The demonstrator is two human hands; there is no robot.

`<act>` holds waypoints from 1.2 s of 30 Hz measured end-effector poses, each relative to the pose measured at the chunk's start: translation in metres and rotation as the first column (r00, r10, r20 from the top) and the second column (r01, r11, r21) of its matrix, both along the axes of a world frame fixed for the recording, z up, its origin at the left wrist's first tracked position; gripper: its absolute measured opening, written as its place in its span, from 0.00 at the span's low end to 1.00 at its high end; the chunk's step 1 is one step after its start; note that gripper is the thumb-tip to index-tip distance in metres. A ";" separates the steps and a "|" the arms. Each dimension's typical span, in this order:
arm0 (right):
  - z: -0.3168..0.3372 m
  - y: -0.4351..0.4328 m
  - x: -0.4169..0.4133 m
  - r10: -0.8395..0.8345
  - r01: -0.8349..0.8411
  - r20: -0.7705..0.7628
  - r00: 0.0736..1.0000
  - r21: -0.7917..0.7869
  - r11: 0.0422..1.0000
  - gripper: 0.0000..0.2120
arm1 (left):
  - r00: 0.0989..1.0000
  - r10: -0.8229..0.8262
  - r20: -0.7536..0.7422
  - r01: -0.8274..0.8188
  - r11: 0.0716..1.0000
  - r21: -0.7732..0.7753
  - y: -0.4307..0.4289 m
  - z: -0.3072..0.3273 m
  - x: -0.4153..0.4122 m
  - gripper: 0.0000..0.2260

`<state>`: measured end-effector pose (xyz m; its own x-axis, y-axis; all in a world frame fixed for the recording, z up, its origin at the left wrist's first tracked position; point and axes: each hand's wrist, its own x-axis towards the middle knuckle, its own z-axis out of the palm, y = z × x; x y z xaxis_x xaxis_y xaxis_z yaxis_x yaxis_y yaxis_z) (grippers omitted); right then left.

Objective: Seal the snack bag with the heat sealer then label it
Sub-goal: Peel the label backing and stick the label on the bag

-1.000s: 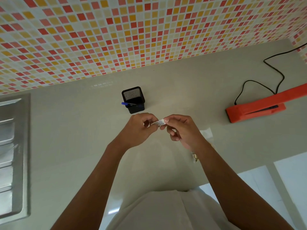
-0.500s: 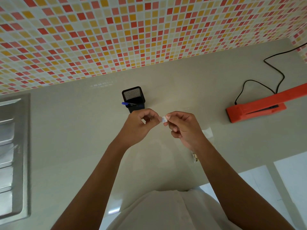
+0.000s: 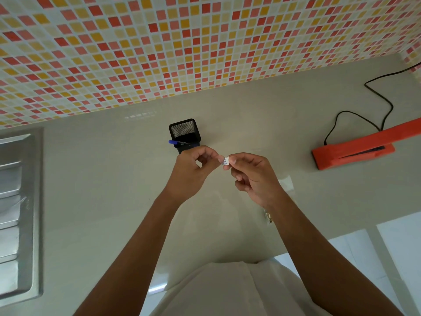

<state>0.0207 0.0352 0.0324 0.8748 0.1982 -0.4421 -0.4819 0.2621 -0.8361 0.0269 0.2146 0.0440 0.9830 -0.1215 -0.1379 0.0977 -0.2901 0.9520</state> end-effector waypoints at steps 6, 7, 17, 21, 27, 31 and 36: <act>0.000 0.001 0.000 -0.003 0.003 0.000 1.000 0.001 1.000 0.06 | 0.995 0.077 0.058 -0.081 0.994 0.067 -0.002 -0.006 -0.001 0.03; 0.000 0.001 -0.001 -0.002 0.002 0.005 1.000 0.000 1.000 0.06 | 0.990 0.103 0.101 -0.113 0.988 0.106 -0.003 -0.007 -0.002 0.04; -0.001 0.000 -0.003 -0.030 0.034 0.050 0.998 -0.073 0.997 0.06 | 0.980 0.033 0.196 -0.043 0.998 0.047 -0.009 -0.005 -0.007 0.02; 0.001 0.000 -0.004 -0.055 0.059 0.052 0.997 -0.076 0.995 0.06 | 0.976 0.051 0.213 -0.059 0.998 0.031 -0.012 -0.004 -0.008 0.02; 0.004 0.000 -0.003 -0.064 0.065 0.036 0.997 -0.043 0.997 0.08 | 0.969 0.063 0.238 -0.063 0.998 -0.009 -0.016 -0.001 -0.012 0.02; 0.002 -0.001 -0.004 -0.031 0.031 0.013 0.999 -0.011 0.999 0.12 | 0.955 0.059 0.292 -0.075 0.996 0.042 -0.016 -0.004 -0.013 0.01; 0.002 -0.002 -0.006 0.001 -0.001 0.031 1.000 -0.010 1.000 0.13 | 0.954 0.126 0.273 -0.146 0.988 0.055 -0.017 -0.002 -0.011 0.01</act>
